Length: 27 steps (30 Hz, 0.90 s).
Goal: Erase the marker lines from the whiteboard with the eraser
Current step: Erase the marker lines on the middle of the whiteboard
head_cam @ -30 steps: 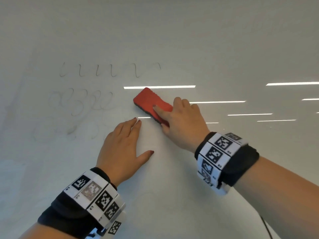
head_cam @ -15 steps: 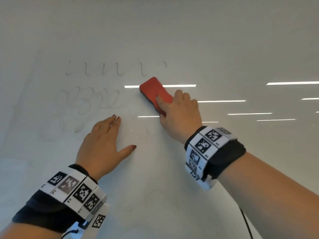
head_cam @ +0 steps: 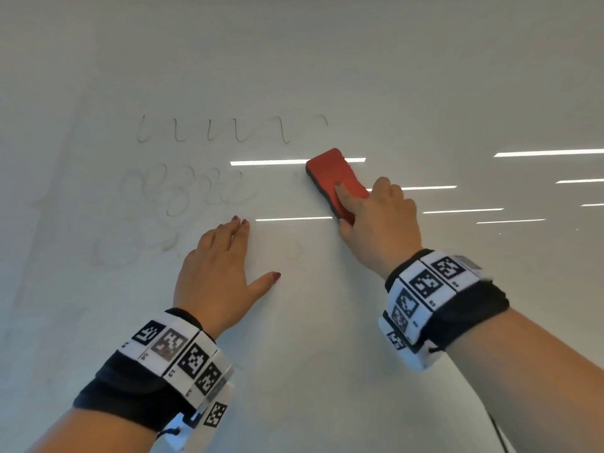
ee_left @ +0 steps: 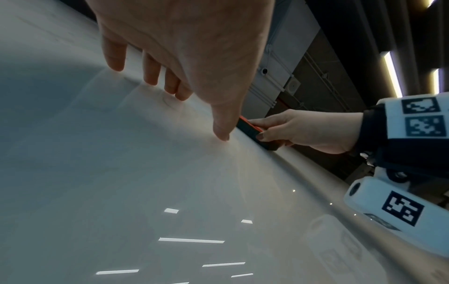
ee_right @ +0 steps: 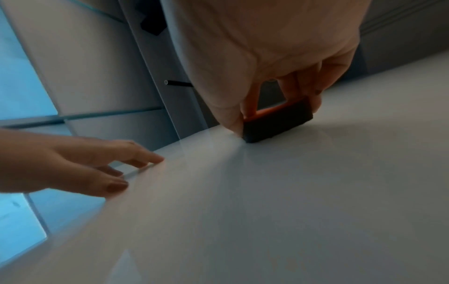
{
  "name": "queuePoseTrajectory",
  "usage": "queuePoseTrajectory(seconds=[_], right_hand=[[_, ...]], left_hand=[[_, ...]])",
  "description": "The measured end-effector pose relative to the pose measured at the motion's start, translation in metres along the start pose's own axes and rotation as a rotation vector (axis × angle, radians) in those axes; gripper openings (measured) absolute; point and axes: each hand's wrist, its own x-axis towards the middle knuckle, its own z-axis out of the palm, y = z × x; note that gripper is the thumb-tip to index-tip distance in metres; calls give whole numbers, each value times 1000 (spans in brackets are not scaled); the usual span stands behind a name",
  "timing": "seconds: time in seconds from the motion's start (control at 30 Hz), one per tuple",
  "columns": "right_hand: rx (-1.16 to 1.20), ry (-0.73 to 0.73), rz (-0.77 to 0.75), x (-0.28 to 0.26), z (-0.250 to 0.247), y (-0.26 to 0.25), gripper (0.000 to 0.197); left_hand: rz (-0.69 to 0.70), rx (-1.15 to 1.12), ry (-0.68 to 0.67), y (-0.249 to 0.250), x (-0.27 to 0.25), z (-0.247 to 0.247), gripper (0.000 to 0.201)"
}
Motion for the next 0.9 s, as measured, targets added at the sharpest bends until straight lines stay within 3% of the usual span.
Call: queuePoseTrajectory(seconds=[0.2, 0.33, 0.57, 0.9], right_hand=[[113, -40, -193, -39, 12, -61, 53], [101, -45, -263, -45, 12, -55, 52], [50, 6, -126, 3, 4, 0, 53], [27, 3, -128, 30, 3, -20, 55]], left_hand=[[1, -17, 6, 0, 0, 0, 96], [-7, -46, -7, 1, -2, 1, 91], [-38, -45, -17, 2, -2, -2, 92], [-43, -50, -19, 2, -2, -2, 92]])
